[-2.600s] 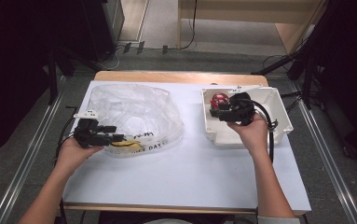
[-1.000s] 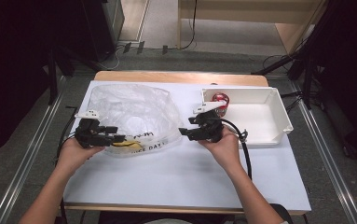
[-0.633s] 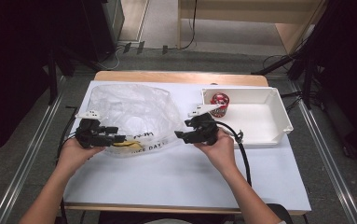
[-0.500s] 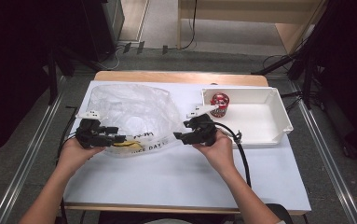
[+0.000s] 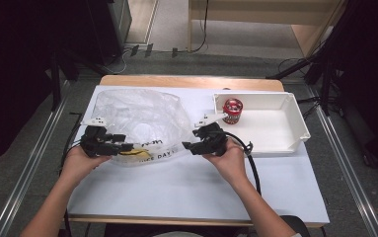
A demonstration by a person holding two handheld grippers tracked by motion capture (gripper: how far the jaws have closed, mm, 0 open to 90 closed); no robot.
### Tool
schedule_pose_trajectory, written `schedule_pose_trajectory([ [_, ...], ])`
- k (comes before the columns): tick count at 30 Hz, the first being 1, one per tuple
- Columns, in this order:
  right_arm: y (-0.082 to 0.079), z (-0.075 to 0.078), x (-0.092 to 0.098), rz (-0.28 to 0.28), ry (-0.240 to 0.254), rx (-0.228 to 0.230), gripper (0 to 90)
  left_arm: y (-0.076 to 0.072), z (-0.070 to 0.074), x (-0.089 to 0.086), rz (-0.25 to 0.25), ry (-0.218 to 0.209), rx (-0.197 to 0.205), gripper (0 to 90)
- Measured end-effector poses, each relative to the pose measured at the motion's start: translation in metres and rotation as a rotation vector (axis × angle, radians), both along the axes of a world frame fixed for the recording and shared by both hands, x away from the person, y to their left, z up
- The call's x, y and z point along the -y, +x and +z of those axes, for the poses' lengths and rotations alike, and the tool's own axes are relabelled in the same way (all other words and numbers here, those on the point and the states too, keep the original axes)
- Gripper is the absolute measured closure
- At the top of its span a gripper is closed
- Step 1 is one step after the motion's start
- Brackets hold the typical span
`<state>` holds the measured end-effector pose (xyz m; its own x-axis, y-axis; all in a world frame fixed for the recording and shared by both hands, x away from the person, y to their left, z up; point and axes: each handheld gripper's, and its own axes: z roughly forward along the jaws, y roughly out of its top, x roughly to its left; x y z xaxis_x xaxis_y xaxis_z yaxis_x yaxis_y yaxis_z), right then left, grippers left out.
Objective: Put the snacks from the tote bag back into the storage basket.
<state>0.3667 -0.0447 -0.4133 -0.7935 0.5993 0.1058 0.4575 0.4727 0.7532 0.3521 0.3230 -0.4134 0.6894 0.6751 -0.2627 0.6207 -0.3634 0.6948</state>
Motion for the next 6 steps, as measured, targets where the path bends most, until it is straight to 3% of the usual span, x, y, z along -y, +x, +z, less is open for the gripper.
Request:
schedule_pose_trajectory([
  [6,0.0004,-0.0006,-0.0001,0.0,-0.001,-0.008,41.3,0.0003,0.0002,-0.0003,0.0,0.001,0.002,40.4],
])
